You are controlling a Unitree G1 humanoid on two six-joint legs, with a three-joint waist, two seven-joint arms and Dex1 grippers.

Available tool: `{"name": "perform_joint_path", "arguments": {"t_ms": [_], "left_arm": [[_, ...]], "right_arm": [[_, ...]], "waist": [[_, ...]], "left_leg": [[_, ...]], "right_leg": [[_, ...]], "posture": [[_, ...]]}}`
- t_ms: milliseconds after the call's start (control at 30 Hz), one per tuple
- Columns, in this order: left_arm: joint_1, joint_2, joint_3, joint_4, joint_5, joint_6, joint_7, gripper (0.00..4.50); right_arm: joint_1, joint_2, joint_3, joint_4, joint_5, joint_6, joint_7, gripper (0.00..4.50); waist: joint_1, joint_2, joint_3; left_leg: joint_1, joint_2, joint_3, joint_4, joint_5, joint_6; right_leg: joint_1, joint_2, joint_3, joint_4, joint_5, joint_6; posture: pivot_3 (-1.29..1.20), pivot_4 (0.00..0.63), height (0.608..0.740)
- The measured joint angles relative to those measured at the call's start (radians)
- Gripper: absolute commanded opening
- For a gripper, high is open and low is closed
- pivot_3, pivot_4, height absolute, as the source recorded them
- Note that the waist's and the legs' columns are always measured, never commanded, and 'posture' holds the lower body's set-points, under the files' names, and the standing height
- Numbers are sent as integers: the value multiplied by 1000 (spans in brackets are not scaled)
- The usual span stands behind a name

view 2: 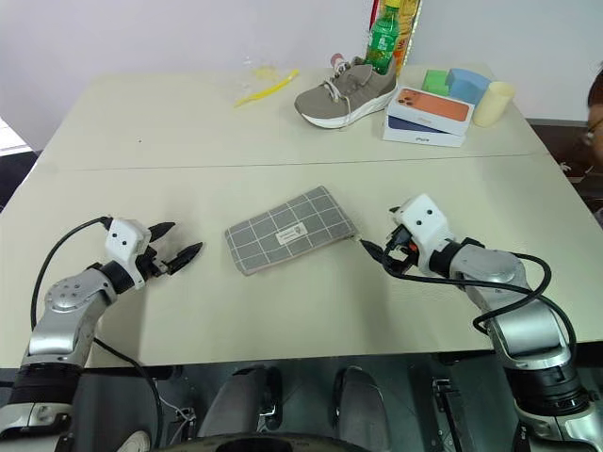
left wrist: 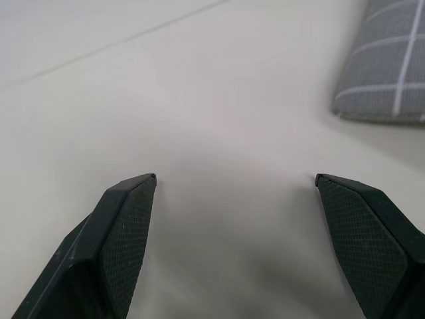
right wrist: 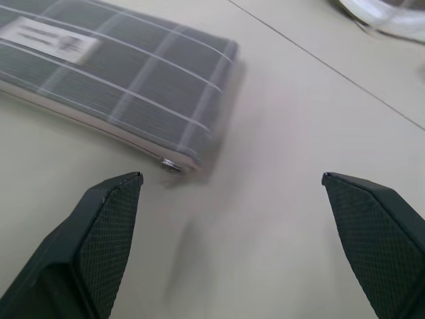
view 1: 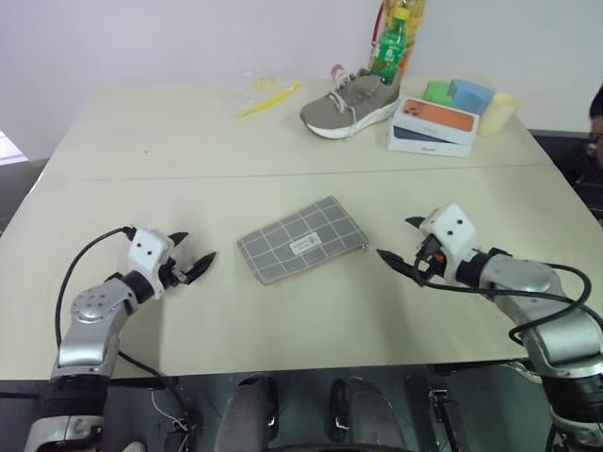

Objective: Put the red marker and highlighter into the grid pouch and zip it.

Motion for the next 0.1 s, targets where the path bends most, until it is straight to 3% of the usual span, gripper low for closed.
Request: {"name": "perform_joint_path", "arguments": {"t_ms": [100], "left_arm": [[15,6,1,-22,7,10,14,4033]], "right_arm": [[0,17,-31,43,9,-16,-1,4483]], "waist": [[-2,0,0]], "left_leg": [[0,0,0,0,0,0]], "right_leg": [[0,0,0,0,0,0]], "posture": [[0,150,740]]}}
